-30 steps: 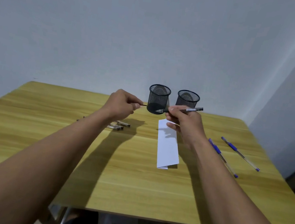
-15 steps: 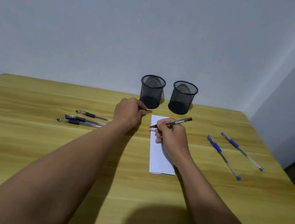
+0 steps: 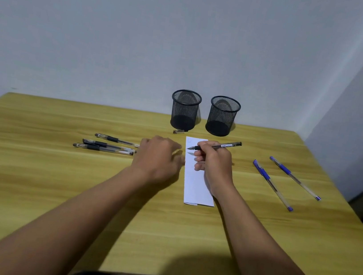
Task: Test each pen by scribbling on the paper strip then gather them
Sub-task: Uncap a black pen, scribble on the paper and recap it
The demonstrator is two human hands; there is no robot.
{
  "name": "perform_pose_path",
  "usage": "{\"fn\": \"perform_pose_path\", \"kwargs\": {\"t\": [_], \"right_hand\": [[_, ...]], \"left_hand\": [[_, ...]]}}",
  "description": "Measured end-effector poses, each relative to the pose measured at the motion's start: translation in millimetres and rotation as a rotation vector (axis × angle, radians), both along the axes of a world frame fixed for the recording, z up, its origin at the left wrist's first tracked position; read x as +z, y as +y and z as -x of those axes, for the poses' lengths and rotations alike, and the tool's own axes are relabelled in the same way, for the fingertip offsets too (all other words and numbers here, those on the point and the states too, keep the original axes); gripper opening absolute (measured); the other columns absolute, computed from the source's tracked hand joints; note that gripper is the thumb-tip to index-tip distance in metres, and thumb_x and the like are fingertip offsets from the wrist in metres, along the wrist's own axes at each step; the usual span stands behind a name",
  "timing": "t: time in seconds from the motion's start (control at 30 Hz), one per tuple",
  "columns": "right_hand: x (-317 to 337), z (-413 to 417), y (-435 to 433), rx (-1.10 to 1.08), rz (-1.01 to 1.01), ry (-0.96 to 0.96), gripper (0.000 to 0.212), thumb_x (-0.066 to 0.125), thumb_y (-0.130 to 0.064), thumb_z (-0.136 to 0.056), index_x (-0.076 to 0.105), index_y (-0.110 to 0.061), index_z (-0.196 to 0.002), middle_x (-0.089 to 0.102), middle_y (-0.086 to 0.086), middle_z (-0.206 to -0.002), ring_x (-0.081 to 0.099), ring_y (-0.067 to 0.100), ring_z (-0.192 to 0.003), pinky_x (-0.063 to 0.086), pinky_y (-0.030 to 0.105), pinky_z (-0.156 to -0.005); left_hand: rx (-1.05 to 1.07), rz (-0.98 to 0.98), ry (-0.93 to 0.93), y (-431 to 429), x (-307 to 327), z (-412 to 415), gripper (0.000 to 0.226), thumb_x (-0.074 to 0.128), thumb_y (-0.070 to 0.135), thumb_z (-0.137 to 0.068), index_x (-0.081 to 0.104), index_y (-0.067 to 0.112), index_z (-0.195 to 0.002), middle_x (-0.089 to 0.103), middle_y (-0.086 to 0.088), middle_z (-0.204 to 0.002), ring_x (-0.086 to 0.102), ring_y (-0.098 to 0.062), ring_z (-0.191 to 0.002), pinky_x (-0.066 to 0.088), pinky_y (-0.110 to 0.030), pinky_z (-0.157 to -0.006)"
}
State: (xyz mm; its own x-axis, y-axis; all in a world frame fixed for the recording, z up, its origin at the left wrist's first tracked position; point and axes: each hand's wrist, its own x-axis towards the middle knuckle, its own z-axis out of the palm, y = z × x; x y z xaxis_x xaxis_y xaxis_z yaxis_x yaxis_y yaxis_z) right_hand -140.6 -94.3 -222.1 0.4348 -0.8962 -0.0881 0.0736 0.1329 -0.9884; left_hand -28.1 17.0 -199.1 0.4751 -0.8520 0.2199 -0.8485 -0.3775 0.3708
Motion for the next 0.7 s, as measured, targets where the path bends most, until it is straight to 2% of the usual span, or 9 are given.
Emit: {"fn": "perform_pose_path", "kwargs": {"t": [0.07,0.17,0.23,0.33,0.5,0.6,0.7], "right_hand": [[1,1,-1,-0.011,-0.005,0.015,0.013,0.063,-0.013,-0.097,0.071,-0.006,-0.089,0.066,0.003,-0.065,0.055,0.015,-0.056,0.047,0.030,-0.052],[1,1,-1,-0.022,0.010,0.062,0.011,0.065,-0.013,-0.094,0.071,-0.007,-0.086,0.064,0.003,-0.065,0.055,0.015,-0.056,0.047,0.029,-0.055],[1,0,0,-0.015,0.020,0.095,0.011,0.065,-0.011,-0.093,0.071,-0.005,-0.086,0.063,0.004,-0.067,0.055,0.015,-0.058,0.047,0.028,-0.055],[4,1,0,-0.016,0.064,0.159,0.015,0.066,-0.014,-0.094,0.071,-0.002,-0.089,0.065,0.006,-0.067,0.056,0.016,-0.057,0.049,0.029,-0.055],[5,1,-7,0.051,0.388,0.392,0.016,0.065,-0.018,-0.085,0.068,-0.006,-0.075,0.067,0.006,-0.060,0.060,0.017,-0.053,0.049,0.035,-0.053],[1,2,-9,0.059,0.399,0.384,0.018,0.067,-0.024,-0.088,0.066,-0.008,-0.078,0.070,0.004,-0.061,0.064,0.017,-0.054,0.051,0.037,-0.055],[-3,4,-8,0.024,0.414,0.372,0.023,0.068,-0.026,-0.092,0.065,-0.007,-0.080,0.071,0.001,-0.061,0.066,0.013,-0.054,0.052,0.034,-0.055]], "left_hand": [[-0.036,-0.095,-0.093,6,-4,5,0.035,0.051,0.052,-0.092,0.070,0.024,-0.101,0.070,0.005,-0.105,0.058,-0.022,-0.114,0.037,-0.048,-0.100],[-0.045,-0.183,-0.111,11,-9,10,0.043,0.047,0.052,-0.095,0.064,0.023,-0.122,0.066,0.003,-0.125,0.047,-0.023,-0.132,0.027,-0.053,-0.112],[-0.043,-0.176,-0.081,12,-10,15,0.043,0.048,0.048,-0.096,0.060,0.022,-0.129,0.063,0.000,-0.132,0.044,-0.024,-0.136,0.025,-0.053,-0.114],[-0.040,-0.186,-0.081,12,-7,20,0.044,0.046,0.046,-0.097,0.062,0.023,-0.131,0.061,-0.003,-0.134,0.045,-0.022,-0.135,0.025,-0.051,-0.116],[-0.039,-0.201,-0.056,11,-7,19,0.046,0.045,0.047,-0.097,0.060,0.027,-0.136,0.059,-0.002,-0.136,0.049,-0.021,-0.130,0.029,-0.048,-0.114],[-0.036,-0.192,-0.039,10,-9,19,0.047,0.045,0.044,-0.097,0.058,0.027,-0.138,0.058,-0.003,-0.137,0.048,-0.023,-0.131,0.032,-0.049,-0.113],[-0.048,-0.165,-0.017,11,-12,20,0.042,0.040,0.039,-0.100,0.061,0.025,-0.133,0.061,-0.004,-0.126,0.048,-0.026,-0.131,0.035,-0.048,-0.110]]}}
